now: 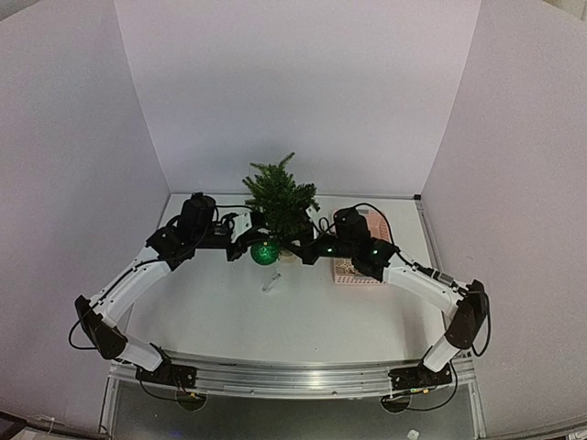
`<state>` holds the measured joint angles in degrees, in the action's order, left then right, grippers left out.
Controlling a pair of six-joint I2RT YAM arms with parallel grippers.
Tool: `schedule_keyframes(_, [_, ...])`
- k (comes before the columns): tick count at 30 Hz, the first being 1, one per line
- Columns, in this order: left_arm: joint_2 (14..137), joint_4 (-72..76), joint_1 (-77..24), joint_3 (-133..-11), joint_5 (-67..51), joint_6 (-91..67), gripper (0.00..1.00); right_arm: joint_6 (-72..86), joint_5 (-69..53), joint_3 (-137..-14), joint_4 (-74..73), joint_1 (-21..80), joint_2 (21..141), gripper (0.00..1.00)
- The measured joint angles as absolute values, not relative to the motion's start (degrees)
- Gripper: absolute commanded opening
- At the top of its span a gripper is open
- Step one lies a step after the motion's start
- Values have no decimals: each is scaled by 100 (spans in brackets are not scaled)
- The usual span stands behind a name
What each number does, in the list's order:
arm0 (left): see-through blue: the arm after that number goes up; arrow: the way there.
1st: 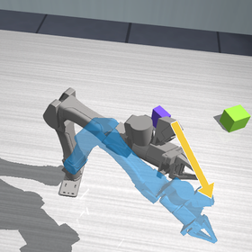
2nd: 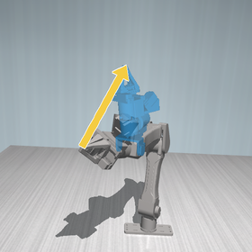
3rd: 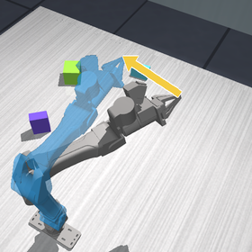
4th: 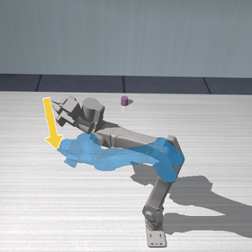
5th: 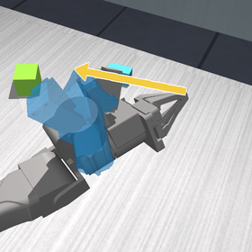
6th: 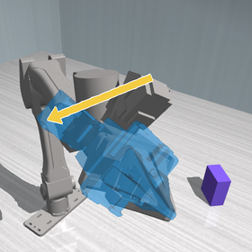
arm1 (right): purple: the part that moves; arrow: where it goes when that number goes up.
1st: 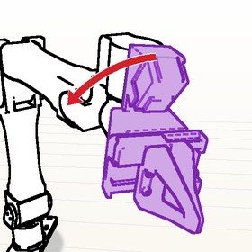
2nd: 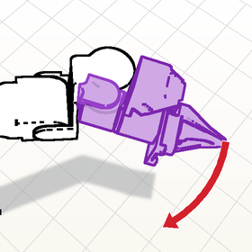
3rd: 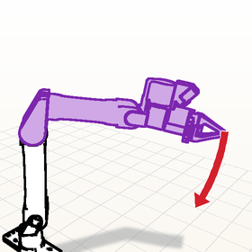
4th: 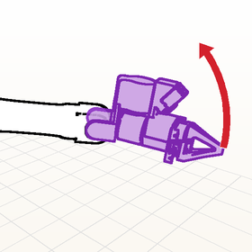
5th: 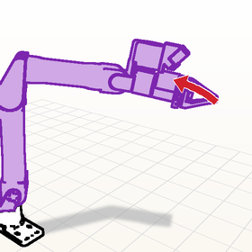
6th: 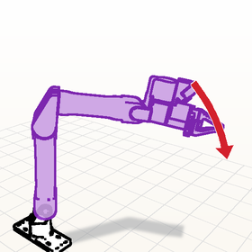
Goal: Decorate the small christmas tree
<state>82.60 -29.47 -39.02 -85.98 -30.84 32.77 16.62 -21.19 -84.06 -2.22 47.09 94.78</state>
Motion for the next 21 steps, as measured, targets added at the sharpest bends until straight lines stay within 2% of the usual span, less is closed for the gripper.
schedule_keyframes(3, [8296, -2994, -3890, -8876, -3083, 3386, 0, 1557, -2091, -8502, -254, 4709, 9478, 12])
schedule_keyframes(8, [8528, -2992, -3775, -9264, -3081, 3589, 0, 1293, -1972, -8768, -283, 4709, 9478, 28])
schedule_keyframes(21, [9010, -3103, -3386, -9957, -3195, 3539, 0, 789, -1533, -9298, -439, 4709, 9478, 54])
